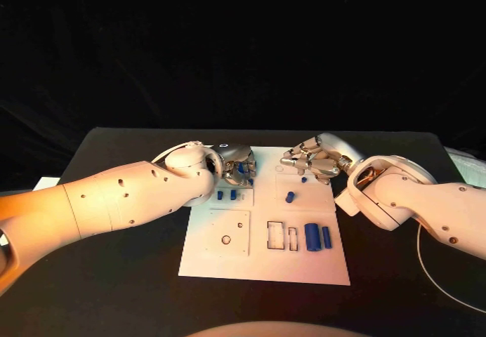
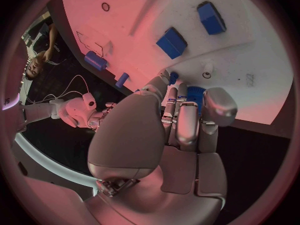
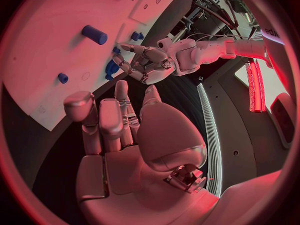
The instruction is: Assemble the parts on the task board
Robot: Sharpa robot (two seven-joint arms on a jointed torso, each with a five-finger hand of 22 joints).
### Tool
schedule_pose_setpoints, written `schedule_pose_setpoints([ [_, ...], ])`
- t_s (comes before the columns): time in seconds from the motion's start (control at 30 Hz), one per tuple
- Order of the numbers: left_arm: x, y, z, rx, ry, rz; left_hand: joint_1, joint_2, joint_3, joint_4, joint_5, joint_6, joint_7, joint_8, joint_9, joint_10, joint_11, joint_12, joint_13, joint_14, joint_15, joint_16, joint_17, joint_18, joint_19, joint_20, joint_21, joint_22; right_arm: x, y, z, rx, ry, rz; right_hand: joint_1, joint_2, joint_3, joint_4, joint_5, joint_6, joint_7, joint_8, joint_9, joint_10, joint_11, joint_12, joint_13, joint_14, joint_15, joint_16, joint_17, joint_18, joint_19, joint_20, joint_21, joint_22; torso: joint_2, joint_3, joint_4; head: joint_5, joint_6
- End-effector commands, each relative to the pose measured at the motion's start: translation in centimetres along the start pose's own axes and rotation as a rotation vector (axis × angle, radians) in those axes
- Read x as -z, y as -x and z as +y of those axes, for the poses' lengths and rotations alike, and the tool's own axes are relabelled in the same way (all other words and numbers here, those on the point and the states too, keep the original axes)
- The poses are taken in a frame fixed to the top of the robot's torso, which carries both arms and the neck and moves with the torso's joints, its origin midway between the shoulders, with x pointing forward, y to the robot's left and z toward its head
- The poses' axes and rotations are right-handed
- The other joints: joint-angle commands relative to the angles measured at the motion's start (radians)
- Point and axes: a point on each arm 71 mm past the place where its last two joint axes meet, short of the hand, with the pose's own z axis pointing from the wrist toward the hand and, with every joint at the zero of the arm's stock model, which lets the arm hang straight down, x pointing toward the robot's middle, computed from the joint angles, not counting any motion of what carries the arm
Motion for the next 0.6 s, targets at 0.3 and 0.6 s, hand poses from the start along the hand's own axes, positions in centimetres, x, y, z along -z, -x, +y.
schedule_pose_setpoints([
  [0.3, -0.6, -0.9, -0.2, -0.041, 0.041, 0.079, 0.008, 0.013, 0.04, -0.007, -0.002, 0.035, 0.0, -0.013, -0.011, 0.031, -0.002, -0.019, -0.015, 0.024, -0.009, -0.017, -0.03, -0.007, 0.012, -0.002, 0.009, 0.008, 0.0, -0.1, 0.2, -0.006, 0.018, -0.001, 0.011, -0.001, -0.01, -0.001, 0.006, -0.003, 0.003, 0.0, 0.001, -0.001, 0.001, -0.005, -0.006, -0.007, 0.002, -0.008, -0.004, 0.015, -0.008, -0.001, -0.007, -0.005, 0.0, 0.001, -0.0004, -0.01, 0.001],
  [0.6, -0.9, -1.6, -0.2, -0.04, 0.046, 0.1, 0.015, 0.014, 0.083, -0.016, -0.002, 0.058, 0.0, -0.023, -0.02, 0.061, -0.006, -0.029, -0.025, 0.025, -0.011, -0.015, -0.037, -0.009, 0.014, -0.004, 0.02, 0.021, 0.0, -0.1, 0.3, -0.006, 0.02, 0.002, 0.011, -0.001, -0.011, 0.0, 0.006, -0.002, 0.003, 0.001, 0.001, 0.0, 0.0, -0.006, -0.008, -0.007, 0.002, -0.011, -0.006, 0.015, -0.008, -0.001, -0.009, -0.007, 0.0, 0.0009, -0.0005, -0.009, -0.003],
])
